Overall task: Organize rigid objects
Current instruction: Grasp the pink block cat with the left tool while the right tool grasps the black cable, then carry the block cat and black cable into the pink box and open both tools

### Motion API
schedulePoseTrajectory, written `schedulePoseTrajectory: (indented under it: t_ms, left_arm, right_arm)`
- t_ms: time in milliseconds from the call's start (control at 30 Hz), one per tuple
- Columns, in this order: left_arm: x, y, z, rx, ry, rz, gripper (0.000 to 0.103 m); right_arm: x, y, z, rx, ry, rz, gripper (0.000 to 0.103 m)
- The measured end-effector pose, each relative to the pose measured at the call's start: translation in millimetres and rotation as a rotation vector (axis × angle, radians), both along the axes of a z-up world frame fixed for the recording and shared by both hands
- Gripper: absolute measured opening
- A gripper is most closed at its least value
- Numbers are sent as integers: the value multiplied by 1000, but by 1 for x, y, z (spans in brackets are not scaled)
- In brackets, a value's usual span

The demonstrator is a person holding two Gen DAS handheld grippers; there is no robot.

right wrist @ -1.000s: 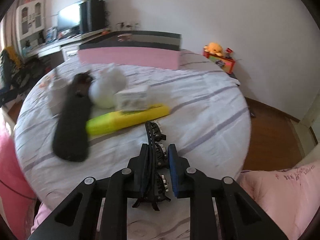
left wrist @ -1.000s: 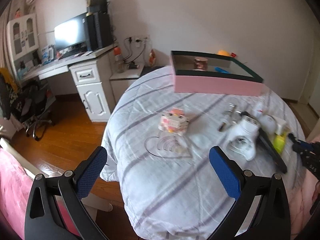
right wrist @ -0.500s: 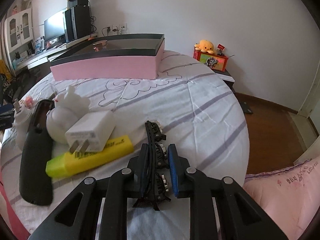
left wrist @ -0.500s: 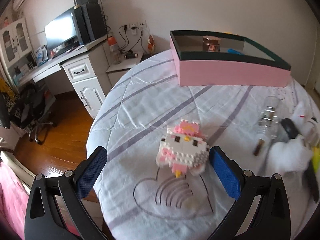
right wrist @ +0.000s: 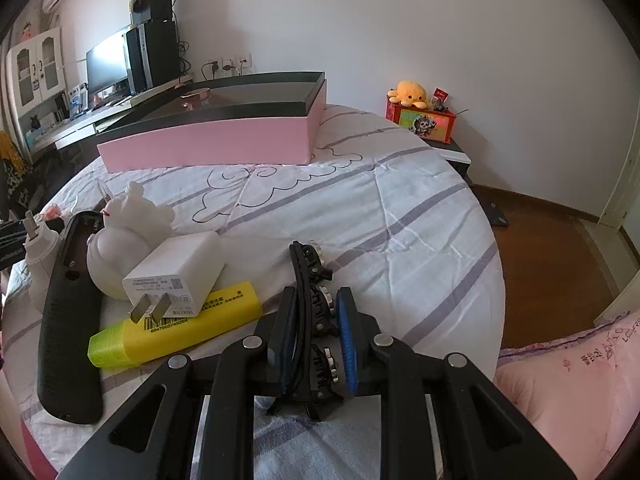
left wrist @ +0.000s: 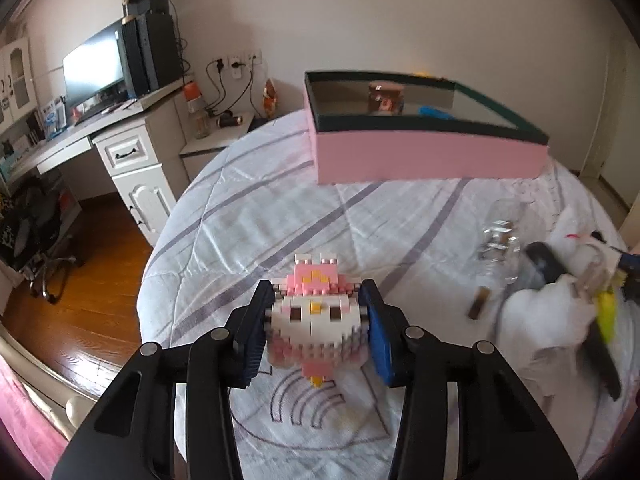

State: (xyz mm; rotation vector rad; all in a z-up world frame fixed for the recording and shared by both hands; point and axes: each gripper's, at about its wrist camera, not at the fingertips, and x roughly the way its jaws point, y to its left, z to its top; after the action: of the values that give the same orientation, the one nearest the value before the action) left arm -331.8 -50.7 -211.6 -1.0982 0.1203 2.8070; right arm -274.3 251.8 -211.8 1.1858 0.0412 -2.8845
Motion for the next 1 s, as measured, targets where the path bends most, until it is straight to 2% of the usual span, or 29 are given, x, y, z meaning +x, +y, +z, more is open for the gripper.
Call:
schedulePoseTrajectory:
  t_ms: [167,400,500,700,833,1000]
  left_arm:
    - [16,3,18,11,32,-27,44]
    - [48,9,51,30,97,-51,44]
    - [65,16,74,12,146,-67,44]
    - [95,17,114,8,260,-33,44]
    - [112,13,144,26,348,-1,44]
    - [125,11,167,18,416,26,44]
  right_arm:
    - [4,-3,7,-13,8,10,20]
    - [22,-13,42,-35,92,35,20]
    - [33,-21,66,-36,148,65,20]
    - [53,-40,112,-35,251,132,20]
    - [60,-50,131,-32,300,165,20]
    - [65,-62,148,-33,345,196,20]
